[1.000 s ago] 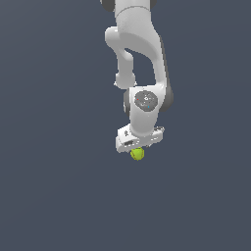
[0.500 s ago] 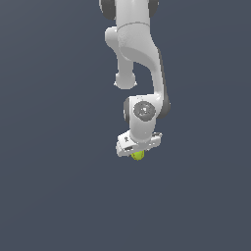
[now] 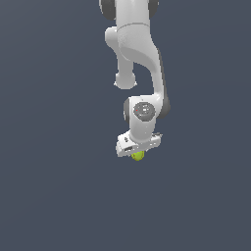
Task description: Pick up the object and move it to a goal position.
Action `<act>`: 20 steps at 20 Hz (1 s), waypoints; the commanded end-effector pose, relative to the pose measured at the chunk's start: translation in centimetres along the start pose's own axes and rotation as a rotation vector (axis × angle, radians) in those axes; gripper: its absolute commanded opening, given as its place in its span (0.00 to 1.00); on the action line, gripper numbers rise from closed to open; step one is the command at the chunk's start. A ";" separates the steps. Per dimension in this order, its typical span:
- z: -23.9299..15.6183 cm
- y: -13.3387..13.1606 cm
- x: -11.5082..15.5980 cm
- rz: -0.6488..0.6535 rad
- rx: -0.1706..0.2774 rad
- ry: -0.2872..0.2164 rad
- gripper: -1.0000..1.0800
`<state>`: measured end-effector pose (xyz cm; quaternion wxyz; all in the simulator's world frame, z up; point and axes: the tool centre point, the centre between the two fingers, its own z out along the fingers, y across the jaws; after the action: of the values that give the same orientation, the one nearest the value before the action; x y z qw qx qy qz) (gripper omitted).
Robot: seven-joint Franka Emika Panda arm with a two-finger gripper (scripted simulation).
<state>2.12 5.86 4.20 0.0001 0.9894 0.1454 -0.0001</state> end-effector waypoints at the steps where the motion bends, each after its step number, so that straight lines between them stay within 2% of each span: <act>1: 0.1 0.0 0.0 -0.001 0.000 0.000 0.00; 11: -1.9 -0.7 -0.5 0.000 0.000 0.000 0.00; 20: -7.7 -2.7 -1.9 0.000 -0.001 0.000 0.00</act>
<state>-0.14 7.58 10.52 0.0004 0.9894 0.1454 -0.0014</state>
